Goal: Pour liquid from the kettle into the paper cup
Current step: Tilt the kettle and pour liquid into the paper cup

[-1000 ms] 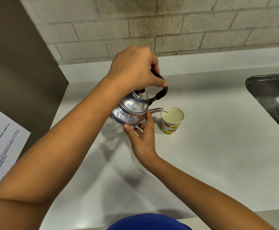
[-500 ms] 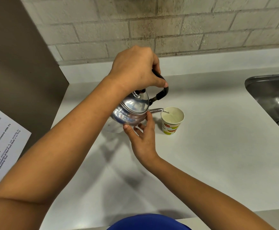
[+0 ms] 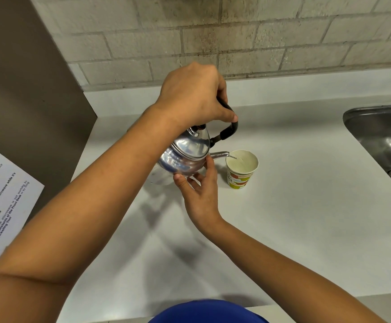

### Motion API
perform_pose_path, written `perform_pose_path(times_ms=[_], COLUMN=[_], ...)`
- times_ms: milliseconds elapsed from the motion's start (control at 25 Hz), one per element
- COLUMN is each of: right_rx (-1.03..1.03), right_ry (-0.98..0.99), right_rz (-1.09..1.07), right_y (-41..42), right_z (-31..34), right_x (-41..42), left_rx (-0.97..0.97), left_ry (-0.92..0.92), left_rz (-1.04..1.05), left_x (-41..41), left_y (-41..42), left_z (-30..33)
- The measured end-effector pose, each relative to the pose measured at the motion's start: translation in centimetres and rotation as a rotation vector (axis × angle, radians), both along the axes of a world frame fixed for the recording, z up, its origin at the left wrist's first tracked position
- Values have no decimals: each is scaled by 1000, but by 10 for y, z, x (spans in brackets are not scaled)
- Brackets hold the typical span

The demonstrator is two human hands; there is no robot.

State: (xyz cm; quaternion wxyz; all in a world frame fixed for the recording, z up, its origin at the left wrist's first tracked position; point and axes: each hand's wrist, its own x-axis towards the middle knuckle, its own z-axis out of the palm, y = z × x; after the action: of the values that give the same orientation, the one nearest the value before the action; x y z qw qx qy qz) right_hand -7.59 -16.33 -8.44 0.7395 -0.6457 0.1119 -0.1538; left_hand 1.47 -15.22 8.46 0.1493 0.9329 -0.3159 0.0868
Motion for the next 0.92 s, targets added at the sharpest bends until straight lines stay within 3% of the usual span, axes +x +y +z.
perform_pose_path(times_ms=[400,800,920], right_rx=[-61,-265,-426], right_ry=[19,7,-93], right_rz=[-8,40,-108], right_y=[-3,-7,-11], right_z=[-11,-22,-12], right_x=[1,-5,-8], left_rx=[-80,-387,-505], left_ry=[50,241,302], left_rz=[7,128,144], left_x=[6,10,8], left_y=[11,48,58], left_z=[-6,-26,-29])
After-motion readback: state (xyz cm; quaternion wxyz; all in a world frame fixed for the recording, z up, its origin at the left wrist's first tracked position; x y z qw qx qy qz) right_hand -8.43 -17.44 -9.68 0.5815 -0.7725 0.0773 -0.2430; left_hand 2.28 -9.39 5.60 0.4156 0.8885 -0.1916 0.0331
